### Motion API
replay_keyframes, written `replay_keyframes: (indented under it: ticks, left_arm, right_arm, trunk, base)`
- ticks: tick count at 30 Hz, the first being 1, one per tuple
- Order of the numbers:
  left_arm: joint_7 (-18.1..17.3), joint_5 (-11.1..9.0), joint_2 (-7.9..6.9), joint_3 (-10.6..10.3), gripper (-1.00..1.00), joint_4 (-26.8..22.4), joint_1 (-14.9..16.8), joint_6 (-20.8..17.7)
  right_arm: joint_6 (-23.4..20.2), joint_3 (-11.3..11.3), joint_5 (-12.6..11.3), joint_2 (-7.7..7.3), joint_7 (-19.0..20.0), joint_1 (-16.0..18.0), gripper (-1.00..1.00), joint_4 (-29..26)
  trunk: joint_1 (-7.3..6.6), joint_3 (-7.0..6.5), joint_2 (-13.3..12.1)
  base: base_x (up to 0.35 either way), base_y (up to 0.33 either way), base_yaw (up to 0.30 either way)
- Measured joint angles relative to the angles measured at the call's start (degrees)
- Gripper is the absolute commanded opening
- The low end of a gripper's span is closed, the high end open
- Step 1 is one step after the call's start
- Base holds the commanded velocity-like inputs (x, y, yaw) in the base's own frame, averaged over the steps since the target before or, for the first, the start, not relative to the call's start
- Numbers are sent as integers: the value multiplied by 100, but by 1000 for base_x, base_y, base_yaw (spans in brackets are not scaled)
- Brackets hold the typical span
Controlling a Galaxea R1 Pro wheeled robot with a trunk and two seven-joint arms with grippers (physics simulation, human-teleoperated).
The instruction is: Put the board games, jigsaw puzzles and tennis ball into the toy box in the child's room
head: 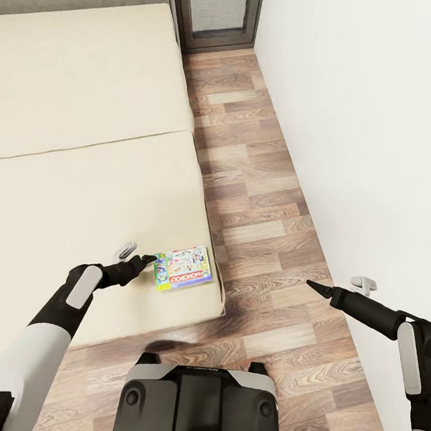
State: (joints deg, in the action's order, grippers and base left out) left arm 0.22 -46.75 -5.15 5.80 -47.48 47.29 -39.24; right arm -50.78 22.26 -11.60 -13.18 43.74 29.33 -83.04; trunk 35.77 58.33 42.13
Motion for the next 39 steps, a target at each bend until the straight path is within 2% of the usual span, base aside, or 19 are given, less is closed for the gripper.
replay_keyframes:
  ticks: [6,7,9,10,11,13,14,15,17,18,19,39]
  left_arm:
    - [-3,69,-2,-8,100,-11,1,5]
    - [-5,-7,1,-10,100,-12,0,-4]
    - [-3,79,-3,-9,100,-21,1,-6]
    - [-37,-75,3,-16,100,-21,0,16]
    - [-11,22,-1,-14,100,-34,0,-21]
    - [-26,88,-5,-13,100,-42,0,-8]
    - [-64,-71,3,-18,100,-41,-1,13]
    - [-37,30,-2,-15,100,-47,1,-15]
    - [-59,51,-2,-14,100,-49,2,8]
    - [-78,-51,1,-19,100,-49,0,9]
    - [-64,-1,-1,-18,100,-54,0,-14]
    - [-99,17,-1,-8,100,-67,-1,-7]
  right_arm:
    - [-1,1,-3,0,-1,-1,100,0]
    - [0,1,-2,0,-1,-1,100,0]
    - [-1,0,-3,0,0,0,100,1]
    - [-1,1,-4,-1,-1,-1,100,-1]
    - [0,0,-1,0,-1,0,100,0]
    - [0,-1,-2,0,0,1,100,1]
    - [0,1,-2,-1,-1,-1,100,0]
    - [0,0,0,0,0,0,100,1]
    - [-1,0,-3,0,0,-1,100,0]
    - [0,0,-1,0,0,0,100,0]
    - [0,0,-1,0,0,0,100,0]
    - [0,0,0,0,0,-1,100,0]
  trunk:
    - [-4,0,0]
    - [5,0,0]
    - [2,0,0]
    - [2,1,0]
    - [17,0,0]
    - [10,0,0]
    - [14,0,0]
    - [23,0,0]
    - [16,0,0]
    - [21,0,0]
    - [28,0,0]
    - [21,0,0]
  base:
    - [0,0,-92]
    - [0,0,-159]
    - [0,0,-168]
    - [0,0,-180]
    - [0,0,-180]
    - [0,0,-151]
    - [0,0,-137]
    - [0,0,-110]
    - [0,0,-99]
    - [0,0,-70]
    - [0,0,-70]
    - [0,0,-22]
